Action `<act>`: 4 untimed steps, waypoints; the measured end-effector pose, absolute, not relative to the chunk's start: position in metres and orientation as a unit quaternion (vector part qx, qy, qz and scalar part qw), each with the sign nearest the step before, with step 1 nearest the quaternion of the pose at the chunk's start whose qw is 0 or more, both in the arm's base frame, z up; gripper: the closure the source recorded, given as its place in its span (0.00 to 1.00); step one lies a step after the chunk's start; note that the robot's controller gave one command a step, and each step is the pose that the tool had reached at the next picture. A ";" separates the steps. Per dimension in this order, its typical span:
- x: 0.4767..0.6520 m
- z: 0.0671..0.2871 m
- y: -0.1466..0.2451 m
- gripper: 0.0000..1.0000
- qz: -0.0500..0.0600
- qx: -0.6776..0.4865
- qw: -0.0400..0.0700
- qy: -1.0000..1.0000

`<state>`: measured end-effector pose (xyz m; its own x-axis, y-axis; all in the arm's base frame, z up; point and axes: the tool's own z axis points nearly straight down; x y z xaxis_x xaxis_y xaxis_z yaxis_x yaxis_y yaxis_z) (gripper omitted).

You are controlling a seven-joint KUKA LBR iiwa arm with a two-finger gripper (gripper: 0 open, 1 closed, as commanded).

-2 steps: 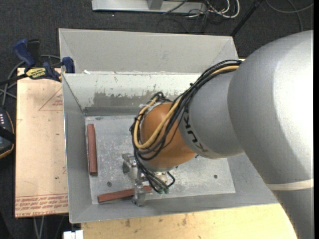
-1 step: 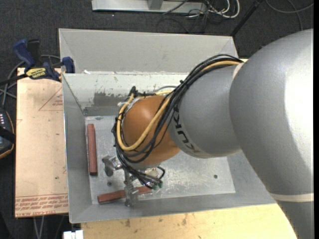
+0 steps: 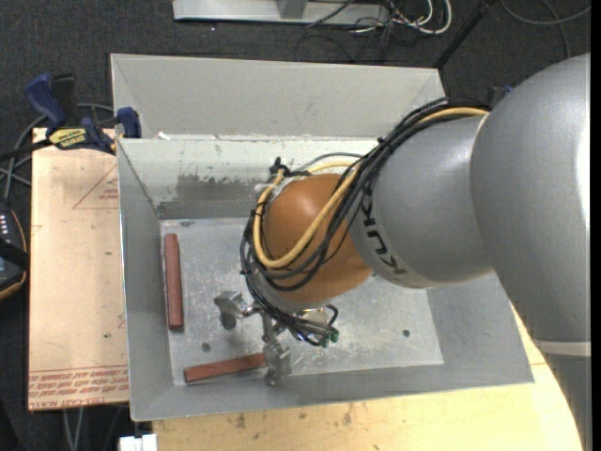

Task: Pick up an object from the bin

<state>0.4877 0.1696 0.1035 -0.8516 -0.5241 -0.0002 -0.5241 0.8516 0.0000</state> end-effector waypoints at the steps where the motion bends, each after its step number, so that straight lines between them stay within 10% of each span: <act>1: 0.486 0.073 0.160 0.00 0.000 -0.331 0.009 0.944; 2: 0.495 0.070 0.222 0.00 0.001 -0.418 0.002 0.908; 3: 0.498 0.071 0.221 1.00 0.001 -0.415 0.005 0.910; 4: 0.499 0.099 0.222 1.00 0.001 -0.414 0.003 0.910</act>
Offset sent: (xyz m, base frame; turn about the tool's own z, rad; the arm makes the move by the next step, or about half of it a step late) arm -0.0067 -0.0110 -0.0335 -0.1253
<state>0.4986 0.2220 0.0992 -0.6569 -0.7540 -0.0056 -0.7540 0.6569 -0.0009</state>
